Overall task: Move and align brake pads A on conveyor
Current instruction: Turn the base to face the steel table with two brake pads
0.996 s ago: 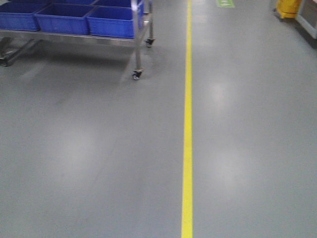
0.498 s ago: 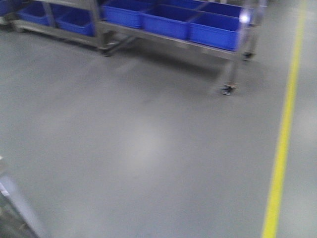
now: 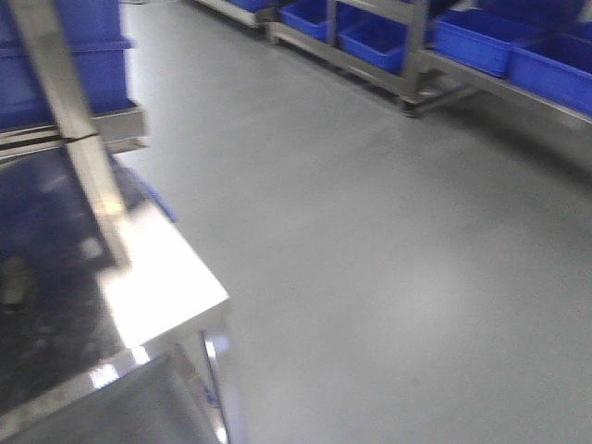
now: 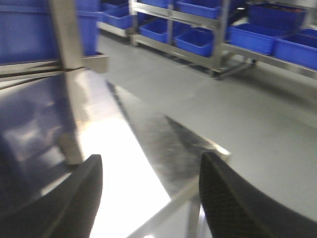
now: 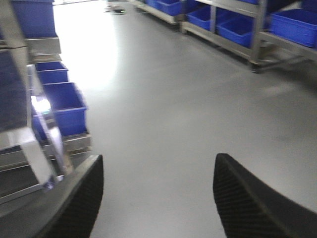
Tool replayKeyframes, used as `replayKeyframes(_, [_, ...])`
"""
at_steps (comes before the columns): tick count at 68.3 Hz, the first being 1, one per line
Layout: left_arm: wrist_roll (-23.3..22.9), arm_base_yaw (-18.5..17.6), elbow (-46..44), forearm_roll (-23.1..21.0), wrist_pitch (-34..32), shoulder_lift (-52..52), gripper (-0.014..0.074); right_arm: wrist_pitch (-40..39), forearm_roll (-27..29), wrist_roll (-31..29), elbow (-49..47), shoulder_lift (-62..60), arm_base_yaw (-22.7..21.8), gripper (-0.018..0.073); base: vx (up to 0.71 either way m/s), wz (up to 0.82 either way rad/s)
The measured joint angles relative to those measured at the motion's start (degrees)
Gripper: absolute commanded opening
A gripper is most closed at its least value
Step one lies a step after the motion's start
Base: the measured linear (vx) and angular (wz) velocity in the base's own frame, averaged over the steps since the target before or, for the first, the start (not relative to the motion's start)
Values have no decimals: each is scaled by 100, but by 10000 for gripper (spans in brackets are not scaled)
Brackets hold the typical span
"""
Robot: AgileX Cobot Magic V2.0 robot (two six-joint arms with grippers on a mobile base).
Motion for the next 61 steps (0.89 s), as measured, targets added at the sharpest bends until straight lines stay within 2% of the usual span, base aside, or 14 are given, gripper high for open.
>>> replayKeyframes(40, [0, 0, 0, 0, 0, 0, 422, 0, 0, 0, 0, 0, 0, 466, 20, 78])
replayKeyframes(61, [0, 0, 0, 0, 4, 0, 422, 0, 0, 0, 0, 0, 0, 466, 15, 52])
